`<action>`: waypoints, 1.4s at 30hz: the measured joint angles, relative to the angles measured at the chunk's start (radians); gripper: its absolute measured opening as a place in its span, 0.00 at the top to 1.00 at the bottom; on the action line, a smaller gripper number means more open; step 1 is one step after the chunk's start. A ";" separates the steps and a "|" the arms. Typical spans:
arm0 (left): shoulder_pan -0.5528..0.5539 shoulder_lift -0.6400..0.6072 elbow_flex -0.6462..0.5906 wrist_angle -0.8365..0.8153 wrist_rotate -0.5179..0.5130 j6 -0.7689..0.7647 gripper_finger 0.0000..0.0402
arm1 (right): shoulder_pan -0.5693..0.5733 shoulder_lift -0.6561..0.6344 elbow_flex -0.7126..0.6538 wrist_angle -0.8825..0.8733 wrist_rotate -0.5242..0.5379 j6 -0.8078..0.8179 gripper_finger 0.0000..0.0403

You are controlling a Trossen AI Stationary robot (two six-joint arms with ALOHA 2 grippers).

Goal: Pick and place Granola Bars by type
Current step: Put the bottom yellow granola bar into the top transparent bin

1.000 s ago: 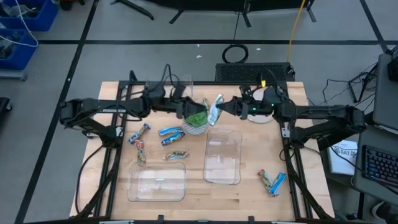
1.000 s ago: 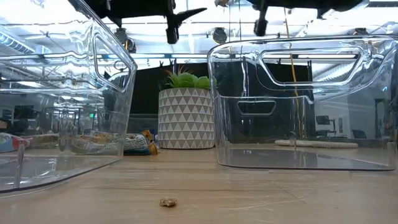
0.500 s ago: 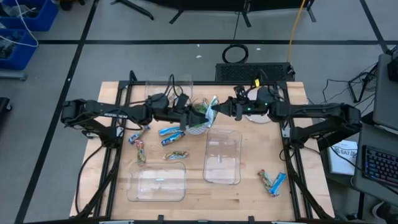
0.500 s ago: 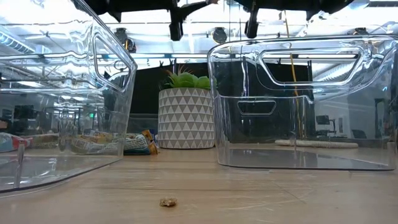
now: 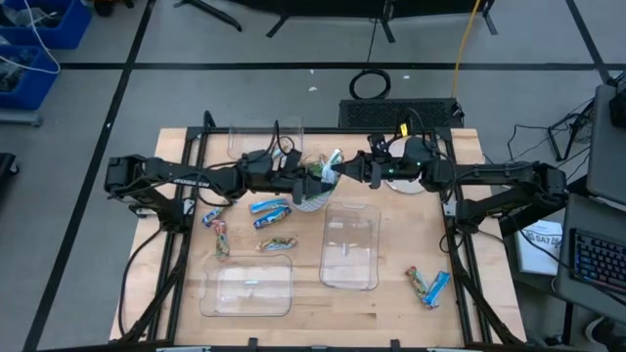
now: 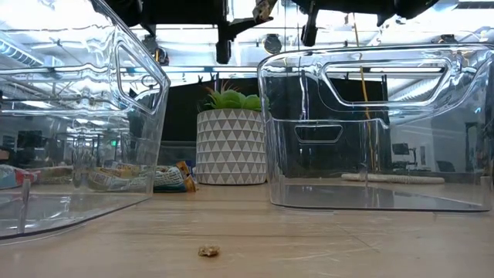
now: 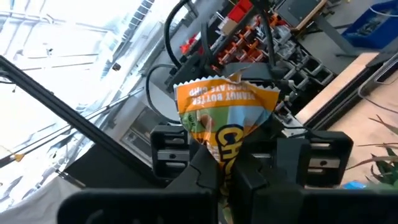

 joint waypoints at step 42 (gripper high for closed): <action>0.746 -0.044 0.190 -1.381 -0.184 0.844 0.94 | -0.027 -0.243 -0.001 -0.343 -0.494 -0.379 0.49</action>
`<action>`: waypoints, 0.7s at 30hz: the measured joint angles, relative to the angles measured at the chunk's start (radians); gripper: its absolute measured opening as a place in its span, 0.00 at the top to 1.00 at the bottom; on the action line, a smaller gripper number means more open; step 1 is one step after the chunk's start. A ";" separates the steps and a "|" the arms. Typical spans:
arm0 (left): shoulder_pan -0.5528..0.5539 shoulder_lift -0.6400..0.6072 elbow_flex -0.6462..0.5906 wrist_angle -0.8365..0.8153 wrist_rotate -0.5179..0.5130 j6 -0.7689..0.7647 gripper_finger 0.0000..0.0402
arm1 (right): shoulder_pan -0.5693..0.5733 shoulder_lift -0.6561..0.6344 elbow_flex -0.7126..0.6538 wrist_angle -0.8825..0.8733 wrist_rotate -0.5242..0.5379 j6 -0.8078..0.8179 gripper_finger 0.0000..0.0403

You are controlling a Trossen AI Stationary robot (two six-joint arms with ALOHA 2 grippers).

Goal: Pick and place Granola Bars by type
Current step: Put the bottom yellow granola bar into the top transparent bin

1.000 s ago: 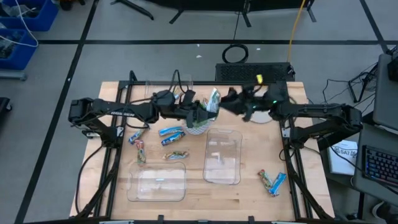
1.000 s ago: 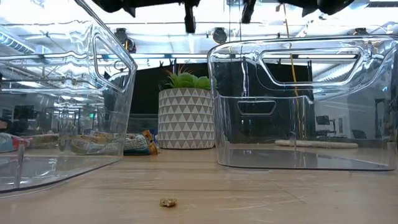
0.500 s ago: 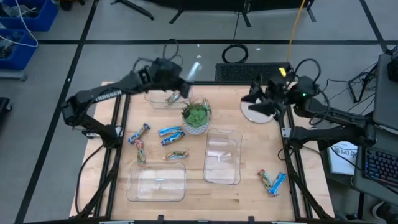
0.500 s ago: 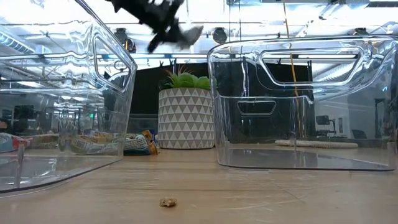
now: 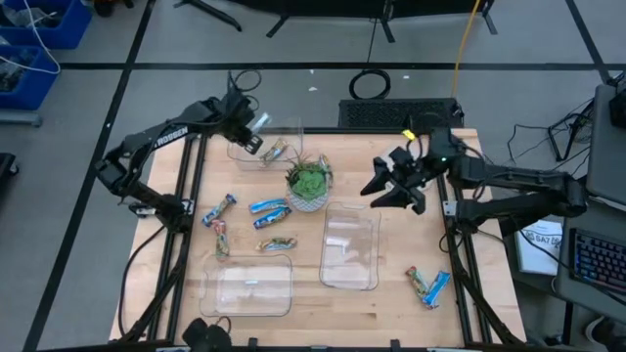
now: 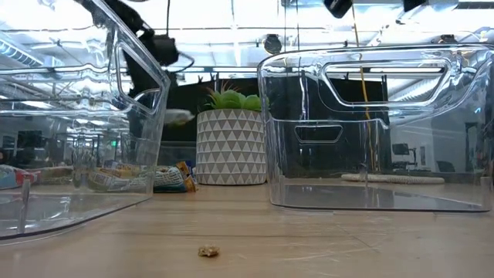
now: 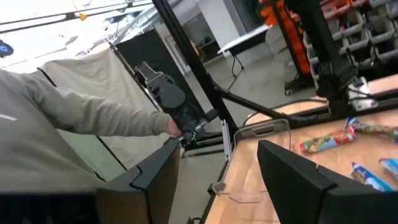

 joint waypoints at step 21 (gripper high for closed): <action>-0.003 0.171 0.065 -0.088 0.159 0.102 0.47 | 0.118 0.104 0.000 0.244 0.051 0.117 0.50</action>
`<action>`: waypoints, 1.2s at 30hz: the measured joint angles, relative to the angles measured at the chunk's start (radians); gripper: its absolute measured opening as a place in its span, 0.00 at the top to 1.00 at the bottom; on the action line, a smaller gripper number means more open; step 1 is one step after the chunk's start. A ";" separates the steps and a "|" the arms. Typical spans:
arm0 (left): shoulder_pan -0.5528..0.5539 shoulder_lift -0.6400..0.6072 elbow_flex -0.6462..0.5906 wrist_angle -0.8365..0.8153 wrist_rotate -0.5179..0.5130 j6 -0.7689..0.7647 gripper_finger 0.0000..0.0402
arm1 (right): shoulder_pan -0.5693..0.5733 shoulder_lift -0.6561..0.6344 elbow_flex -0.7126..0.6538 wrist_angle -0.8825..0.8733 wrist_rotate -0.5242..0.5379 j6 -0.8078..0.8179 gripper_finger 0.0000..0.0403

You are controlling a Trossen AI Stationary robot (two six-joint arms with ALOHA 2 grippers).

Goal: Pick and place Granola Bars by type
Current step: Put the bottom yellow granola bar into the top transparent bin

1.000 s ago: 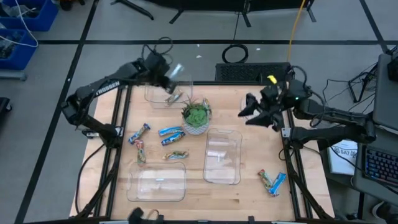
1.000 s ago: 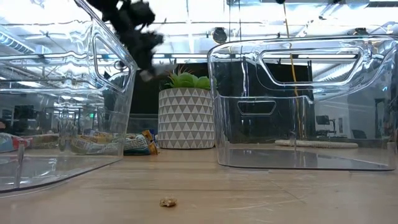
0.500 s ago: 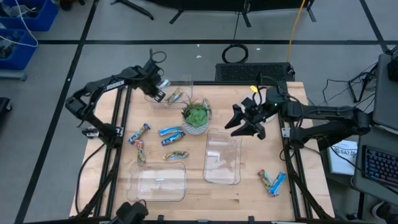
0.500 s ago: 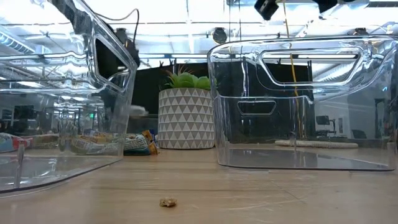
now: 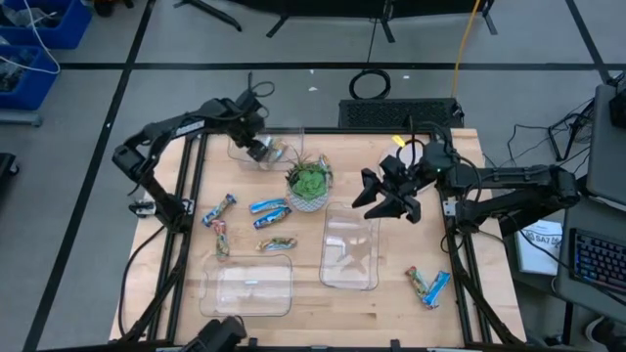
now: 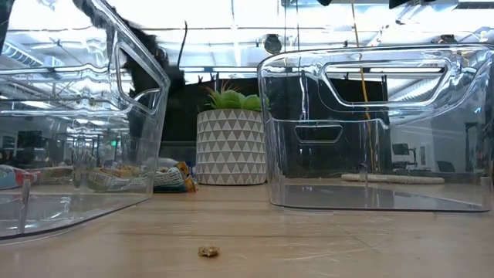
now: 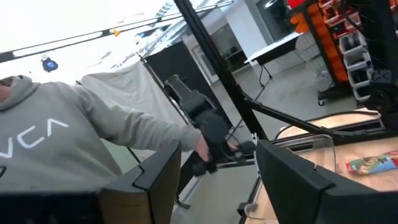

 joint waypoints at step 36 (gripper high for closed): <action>-0.982 -0.102 -0.256 0.083 -0.025 -0.486 0.33 | 0.096 0.000 0.000 -0.002 -0.052 -0.004 0.52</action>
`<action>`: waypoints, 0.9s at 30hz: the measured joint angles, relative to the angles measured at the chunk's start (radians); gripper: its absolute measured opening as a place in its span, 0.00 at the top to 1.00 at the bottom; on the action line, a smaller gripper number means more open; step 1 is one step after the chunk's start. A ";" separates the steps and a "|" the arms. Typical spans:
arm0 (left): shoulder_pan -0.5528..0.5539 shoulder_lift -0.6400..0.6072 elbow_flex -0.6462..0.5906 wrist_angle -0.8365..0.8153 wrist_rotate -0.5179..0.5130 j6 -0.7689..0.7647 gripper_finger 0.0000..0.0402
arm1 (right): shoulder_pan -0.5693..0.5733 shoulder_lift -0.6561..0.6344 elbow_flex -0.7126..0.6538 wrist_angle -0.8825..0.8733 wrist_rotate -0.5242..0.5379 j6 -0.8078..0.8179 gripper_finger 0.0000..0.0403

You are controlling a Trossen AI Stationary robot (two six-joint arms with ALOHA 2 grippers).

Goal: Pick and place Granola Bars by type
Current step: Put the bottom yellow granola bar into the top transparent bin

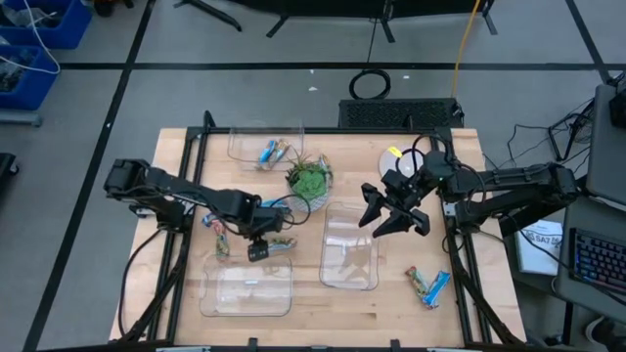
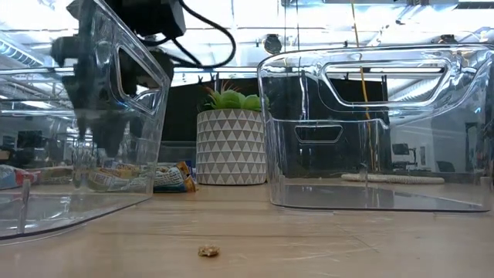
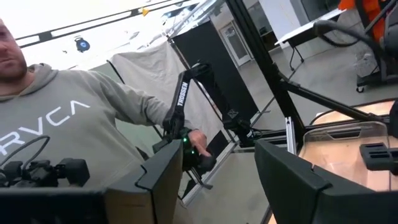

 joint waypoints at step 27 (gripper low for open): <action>0.055 0.168 0.005 0.067 0.090 0.056 0.42 | 0.000 0.000 0.000 0.053 0.009 0.026 0.52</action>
